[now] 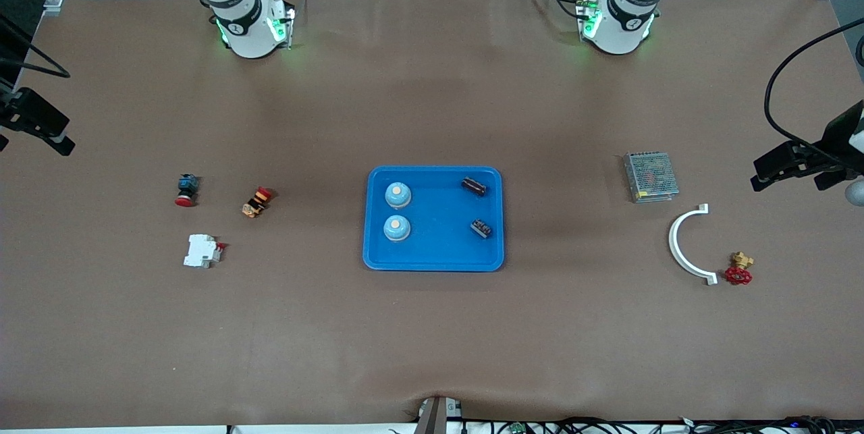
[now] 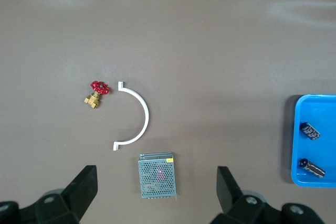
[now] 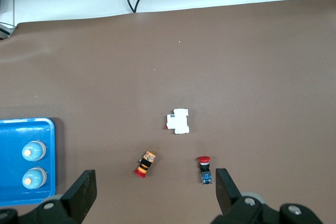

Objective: Place electrolytic capacitor and blue bell in tray

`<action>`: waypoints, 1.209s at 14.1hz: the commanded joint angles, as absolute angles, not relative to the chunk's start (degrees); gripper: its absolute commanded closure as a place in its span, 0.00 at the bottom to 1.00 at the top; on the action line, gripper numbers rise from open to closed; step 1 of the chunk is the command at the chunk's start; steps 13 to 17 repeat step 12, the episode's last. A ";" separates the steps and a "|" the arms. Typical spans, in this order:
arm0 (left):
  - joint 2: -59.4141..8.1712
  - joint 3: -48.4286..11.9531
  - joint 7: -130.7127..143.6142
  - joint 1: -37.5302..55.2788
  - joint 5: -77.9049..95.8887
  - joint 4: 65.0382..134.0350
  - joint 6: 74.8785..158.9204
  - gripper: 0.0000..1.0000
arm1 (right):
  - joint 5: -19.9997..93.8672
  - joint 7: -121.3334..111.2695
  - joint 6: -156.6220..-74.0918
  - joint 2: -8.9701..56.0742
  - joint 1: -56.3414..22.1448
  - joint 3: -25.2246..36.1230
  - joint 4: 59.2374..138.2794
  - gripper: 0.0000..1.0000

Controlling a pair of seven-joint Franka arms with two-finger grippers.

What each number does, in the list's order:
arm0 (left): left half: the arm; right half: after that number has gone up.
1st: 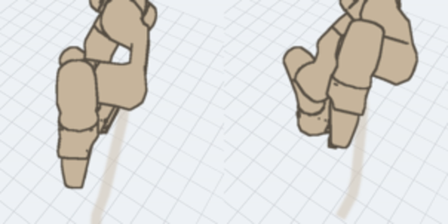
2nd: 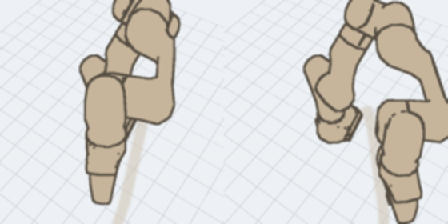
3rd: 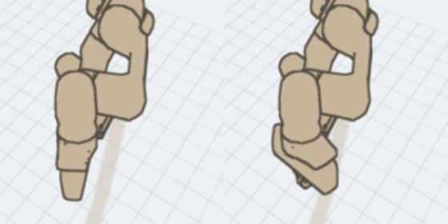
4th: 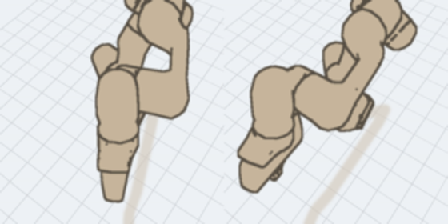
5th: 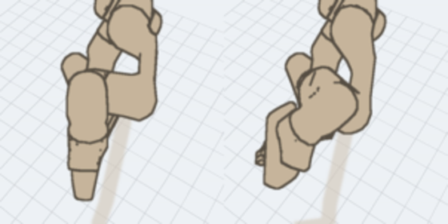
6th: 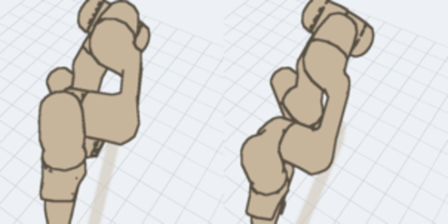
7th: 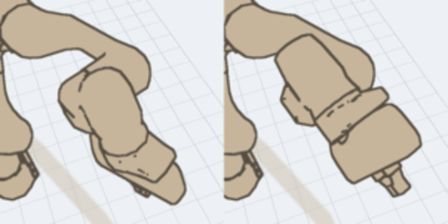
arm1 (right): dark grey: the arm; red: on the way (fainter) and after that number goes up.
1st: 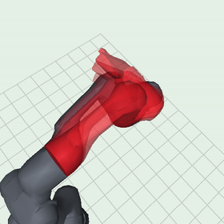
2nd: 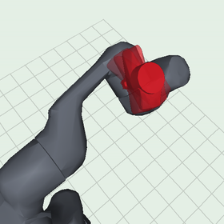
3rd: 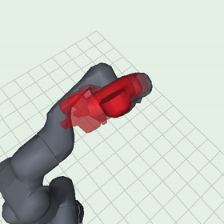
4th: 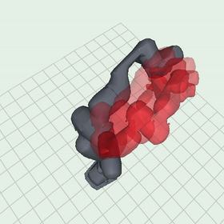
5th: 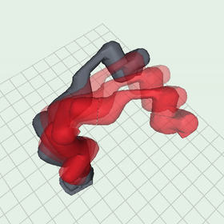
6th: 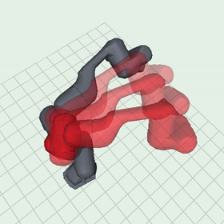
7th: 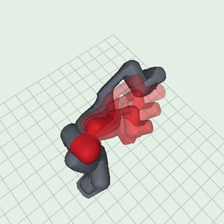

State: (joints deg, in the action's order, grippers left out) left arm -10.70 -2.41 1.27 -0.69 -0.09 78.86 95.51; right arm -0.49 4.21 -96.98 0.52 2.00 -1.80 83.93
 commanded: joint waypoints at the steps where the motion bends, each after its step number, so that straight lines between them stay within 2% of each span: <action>1: -10.46 -2.37 0.26 -0.79 0.44 78.84 94.92 0.00 | 0.44 5.10 -96.94 1.32 2.64 -2.29 82.88 0.00; 17: -10.81 -2.64 0.97 -0.70 0.79 78.93 95.10 0.00 | 1.05 5.19 -96.86 1.67 3.08 -2.29 83.06 0.00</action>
